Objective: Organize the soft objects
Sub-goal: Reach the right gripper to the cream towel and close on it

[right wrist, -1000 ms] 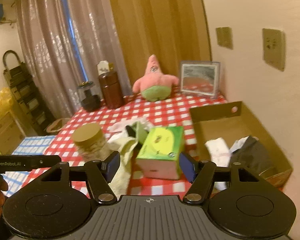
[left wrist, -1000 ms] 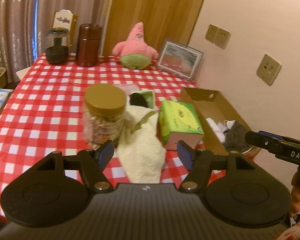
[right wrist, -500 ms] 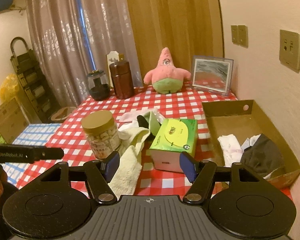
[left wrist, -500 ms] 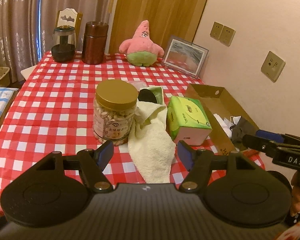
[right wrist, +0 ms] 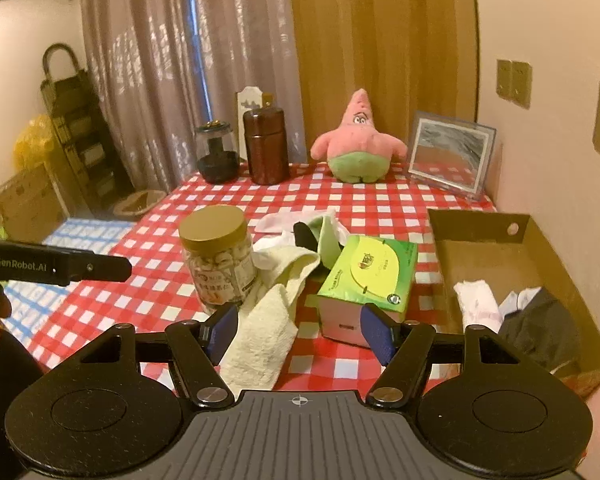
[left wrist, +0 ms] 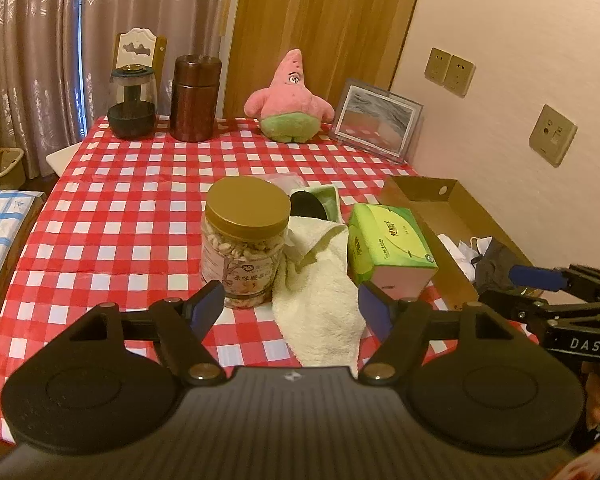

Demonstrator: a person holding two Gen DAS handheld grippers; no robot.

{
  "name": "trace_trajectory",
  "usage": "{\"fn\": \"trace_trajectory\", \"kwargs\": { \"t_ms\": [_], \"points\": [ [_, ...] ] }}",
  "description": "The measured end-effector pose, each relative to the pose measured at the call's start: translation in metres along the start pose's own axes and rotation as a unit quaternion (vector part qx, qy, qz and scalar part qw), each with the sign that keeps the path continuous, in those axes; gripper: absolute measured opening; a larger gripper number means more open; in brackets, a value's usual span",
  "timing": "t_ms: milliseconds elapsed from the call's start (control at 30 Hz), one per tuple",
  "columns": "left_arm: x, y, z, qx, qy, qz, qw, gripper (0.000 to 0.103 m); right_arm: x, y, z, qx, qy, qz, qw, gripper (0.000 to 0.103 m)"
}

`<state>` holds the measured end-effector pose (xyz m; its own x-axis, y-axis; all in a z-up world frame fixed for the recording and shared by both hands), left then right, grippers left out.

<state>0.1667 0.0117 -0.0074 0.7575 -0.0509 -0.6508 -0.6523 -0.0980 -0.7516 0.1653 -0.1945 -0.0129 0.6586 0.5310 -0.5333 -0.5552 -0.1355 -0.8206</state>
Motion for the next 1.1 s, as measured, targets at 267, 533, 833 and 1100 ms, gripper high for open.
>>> {"fn": "trace_trajectory", "kwargs": {
  "t_ms": [267, 533, 833, 1100],
  "points": [
    [0.027, 0.003, 0.008, 0.019, -0.006, 0.014, 0.9997, 0.076, 0.036, 0.008, 0.008, -0.036, -0.016, 0.029, 0.999, 0.079],
    [0.074, 0.006, 0.015, 0.036, -0.010, 0.040, 0.9985, 0.077, 0.099, 0.023, 0.009, -0.054, -0.035, 0.067, 0.996, 0.080],
    [0.115, 0.025, 0.021, 0.034, -0.002, 0.062, 0.9975, 0.077, 0.161, 0.047, 0.004, -0.050, -0.043, 0.104, 0.992, 0.080],
    [0.131, 0.033, 0.037, 0.012, -0.010, 0.073, 0.9972, 0.077, 0.193, 0.057, 0.004, -0.037, -0.055, 0.124, 0.990, 0.080]
  ]
}}
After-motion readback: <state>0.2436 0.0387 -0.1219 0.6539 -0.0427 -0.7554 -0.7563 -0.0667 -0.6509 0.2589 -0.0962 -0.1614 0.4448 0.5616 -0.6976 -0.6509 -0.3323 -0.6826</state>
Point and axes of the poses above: each gripper's, at about its wrist camera, not at the fingertips, and x roughly the way its jaws point, z to its left, y to its underside, the point moved 9 cm from there along x, roughly the way its jaws point, and after that the axes turned 7 degrees about -y, right-handed, at the moved point
